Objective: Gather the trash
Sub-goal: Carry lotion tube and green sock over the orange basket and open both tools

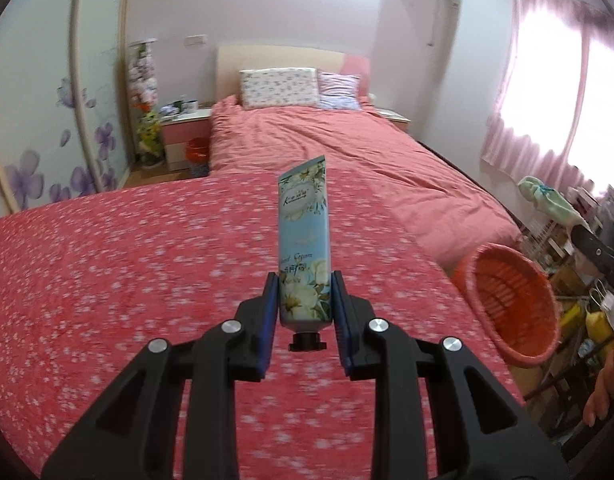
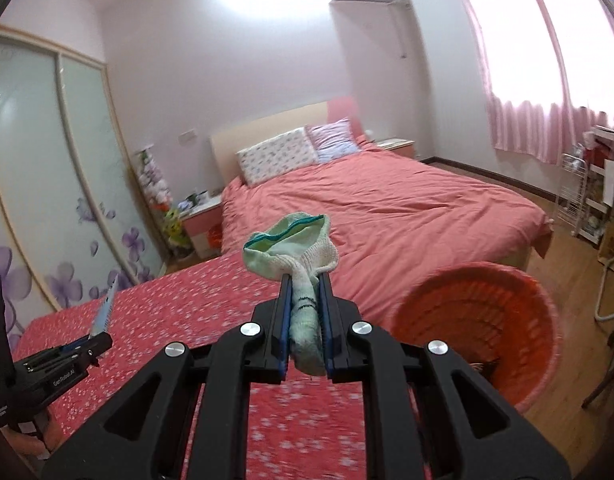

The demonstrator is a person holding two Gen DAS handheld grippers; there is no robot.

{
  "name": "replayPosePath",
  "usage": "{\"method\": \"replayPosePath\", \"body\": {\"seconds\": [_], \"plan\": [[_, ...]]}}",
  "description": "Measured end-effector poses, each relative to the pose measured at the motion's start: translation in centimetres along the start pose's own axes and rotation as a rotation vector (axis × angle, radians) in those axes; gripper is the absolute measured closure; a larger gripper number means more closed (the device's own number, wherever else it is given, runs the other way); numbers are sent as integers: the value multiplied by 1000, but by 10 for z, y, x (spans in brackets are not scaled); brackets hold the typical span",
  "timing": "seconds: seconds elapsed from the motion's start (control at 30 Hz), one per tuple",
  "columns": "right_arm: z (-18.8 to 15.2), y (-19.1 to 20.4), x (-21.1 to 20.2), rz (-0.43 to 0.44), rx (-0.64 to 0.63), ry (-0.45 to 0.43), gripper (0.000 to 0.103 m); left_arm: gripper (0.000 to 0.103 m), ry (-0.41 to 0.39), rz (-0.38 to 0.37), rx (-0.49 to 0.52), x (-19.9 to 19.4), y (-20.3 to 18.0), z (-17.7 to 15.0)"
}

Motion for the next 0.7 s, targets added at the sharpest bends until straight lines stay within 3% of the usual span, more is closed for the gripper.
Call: {"method": "replayPosePath", "body": {"seconds": [0.4,0.7], "plan": [[1,-79,-17,-128,82,-44,90,77,37,-236,91,23,-142,-6],[-3,-122,-11,-174,139,-49,90,77,91,-393,157,54,-238,-26]]}}
Point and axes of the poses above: each gripper's, at about its wrist camera, not at the fingertips, and x roughly the way its jaws point, y to its left, z to its top, the point moved 3 cm from there along x, roughly the way its jaws point, and after that the axes turned 3 degrees about -y, right-handed, at the moved point
